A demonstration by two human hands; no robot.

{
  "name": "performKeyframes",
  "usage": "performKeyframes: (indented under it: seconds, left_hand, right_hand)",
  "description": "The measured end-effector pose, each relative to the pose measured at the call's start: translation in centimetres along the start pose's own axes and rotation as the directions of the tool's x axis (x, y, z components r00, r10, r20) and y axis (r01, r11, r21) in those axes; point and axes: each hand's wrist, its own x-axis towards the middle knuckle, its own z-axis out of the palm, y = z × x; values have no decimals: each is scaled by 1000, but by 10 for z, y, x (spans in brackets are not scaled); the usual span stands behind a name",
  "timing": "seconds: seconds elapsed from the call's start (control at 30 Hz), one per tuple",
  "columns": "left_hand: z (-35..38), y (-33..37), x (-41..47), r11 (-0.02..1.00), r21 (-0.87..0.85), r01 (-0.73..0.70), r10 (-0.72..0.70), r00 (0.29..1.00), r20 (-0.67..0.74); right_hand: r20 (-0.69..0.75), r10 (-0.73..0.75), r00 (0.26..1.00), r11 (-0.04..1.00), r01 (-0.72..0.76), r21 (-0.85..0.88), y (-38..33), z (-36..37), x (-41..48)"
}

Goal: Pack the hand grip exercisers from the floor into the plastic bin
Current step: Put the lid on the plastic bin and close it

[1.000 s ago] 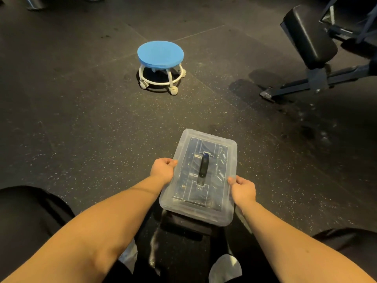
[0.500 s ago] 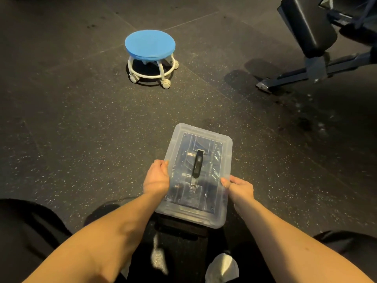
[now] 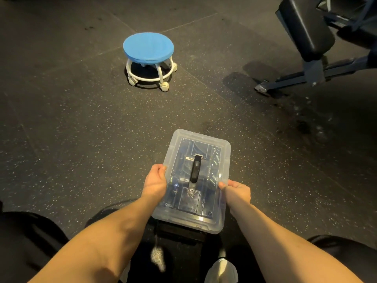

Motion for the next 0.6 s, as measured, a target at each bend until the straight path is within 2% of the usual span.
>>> performKeyframes:
  seconds: [0.13, 0.23, 0.37, 0.43, 0.53, 0.6]
  left_hand:
    - [2, -4, -5, 997, -75, 15, -16, 1000, -10]
    - [2, -3, -2, 999, -51, 17, -18, 1000, -15]
    - [2, 4, -2, 990, 141, 21, -17, 1000, -26]
    - [-1, 12, -5, 968, 249, 10, 0, 999, -37]
    - [-8, 27, -11, 895, 443, -52, 103, 991, -91]
    - [-12, 39, -16, 879, 473, -50, 132, 981, -142]
  right_hand:
    - [-19, 30, 999, 1000, -30, 6, 3, 2, 0]
    - [-37, 20, 999, 1000, -19, 17, 1, 2, 1]
    - [-21, 4, 1000, 999, -5, -46, -4, 0, 4]
    - [-28, -65, 997, 985, 60, -160, -6, -1, -1]
    - [-31, -182, 983, 929, 162, -333, -10, -2, -15]
    - [-26, -243, 970, 898, 214, -383, -15, -8, -22]
